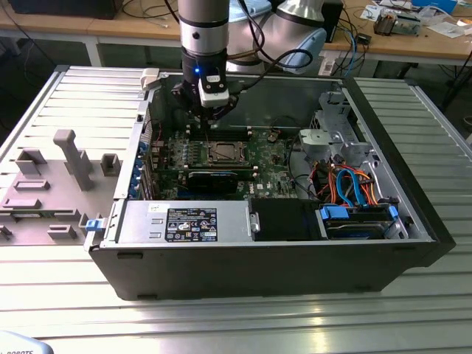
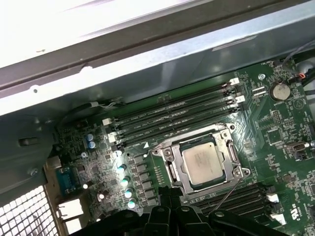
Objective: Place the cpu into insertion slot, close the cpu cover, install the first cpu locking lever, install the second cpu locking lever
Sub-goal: 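Install the first cpu locking lever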
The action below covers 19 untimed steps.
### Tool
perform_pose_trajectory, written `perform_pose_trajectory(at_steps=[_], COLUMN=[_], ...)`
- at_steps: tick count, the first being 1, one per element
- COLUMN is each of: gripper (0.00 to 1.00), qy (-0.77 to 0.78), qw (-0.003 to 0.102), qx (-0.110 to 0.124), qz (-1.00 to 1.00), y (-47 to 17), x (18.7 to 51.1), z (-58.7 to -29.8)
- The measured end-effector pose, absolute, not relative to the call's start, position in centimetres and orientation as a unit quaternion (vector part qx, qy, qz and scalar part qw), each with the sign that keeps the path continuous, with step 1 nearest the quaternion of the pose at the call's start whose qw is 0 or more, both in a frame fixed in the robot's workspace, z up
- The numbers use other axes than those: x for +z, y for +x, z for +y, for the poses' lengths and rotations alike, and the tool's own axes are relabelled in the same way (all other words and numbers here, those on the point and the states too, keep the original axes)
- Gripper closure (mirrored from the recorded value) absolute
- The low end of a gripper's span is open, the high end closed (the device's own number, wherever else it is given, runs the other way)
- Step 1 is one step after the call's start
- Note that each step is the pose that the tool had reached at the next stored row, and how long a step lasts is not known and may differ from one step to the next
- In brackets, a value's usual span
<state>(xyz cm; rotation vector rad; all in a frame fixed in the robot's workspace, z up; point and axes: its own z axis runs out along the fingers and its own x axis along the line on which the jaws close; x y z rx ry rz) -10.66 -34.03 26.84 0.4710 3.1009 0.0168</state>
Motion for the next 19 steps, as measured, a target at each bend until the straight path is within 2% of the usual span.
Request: perform_pose_trajectory(at_steps=[9,19], gripper=[0.89,0.89], qy=[0.120,-0.009], qw=[0.003,0.003], qx=[0.006,0.006], qz=[0.993,1.000], y=[-10.92,-11.28], x=[27.15,26.77], z=[-34.01,-34.01])
